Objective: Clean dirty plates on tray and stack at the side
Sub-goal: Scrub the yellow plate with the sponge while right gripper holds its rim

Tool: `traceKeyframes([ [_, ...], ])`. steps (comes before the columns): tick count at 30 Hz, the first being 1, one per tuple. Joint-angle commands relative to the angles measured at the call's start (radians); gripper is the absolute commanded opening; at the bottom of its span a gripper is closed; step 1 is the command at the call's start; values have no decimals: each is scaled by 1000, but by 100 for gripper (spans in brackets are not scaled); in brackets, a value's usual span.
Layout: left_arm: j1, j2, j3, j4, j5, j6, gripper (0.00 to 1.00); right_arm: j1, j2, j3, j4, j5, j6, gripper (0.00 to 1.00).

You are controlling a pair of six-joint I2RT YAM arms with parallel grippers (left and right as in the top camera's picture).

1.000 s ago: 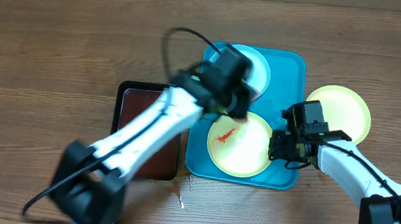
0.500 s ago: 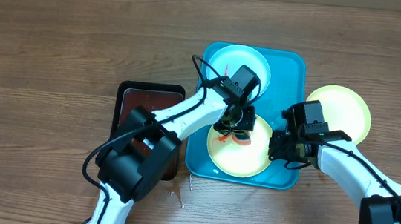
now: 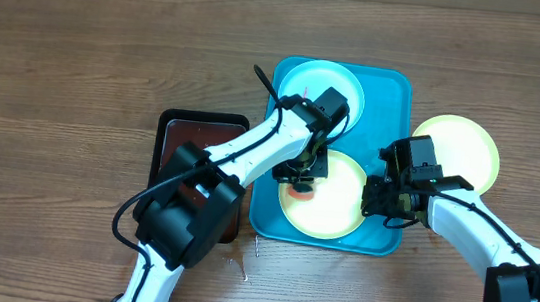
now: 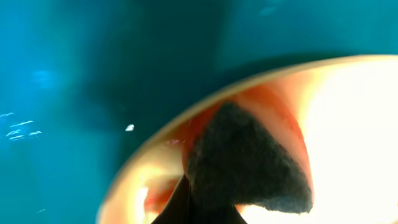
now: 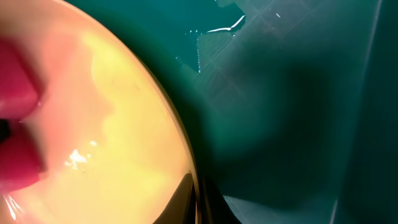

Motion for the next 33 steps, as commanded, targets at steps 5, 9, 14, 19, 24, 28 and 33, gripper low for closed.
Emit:
traceKeyframes([
  [5,13,26,35,-32,-128,39,4,6,10,-29,-26,9,1,4],
  [9,-4,26,35,45,-123,79,4,6,10,-29,-26,9,0,4],
  [14,-43,27,34,174,-37,126,4,6,10,-29,-26,9,1,4],
  [19,-97,27,34,242,53,151,4,6,10,-29,-26,9,1,4],
  [24,-108,27,31,188,13,153,4,6,10,-29,-26,9,1,4],
  [28,-95,29,-4,185,-80,149,4,6,10,-29,-26,8,2,4],
  [33,-93,38,-12,165,-248,144,4,6,10,-29,-26,-10,5,4],
])
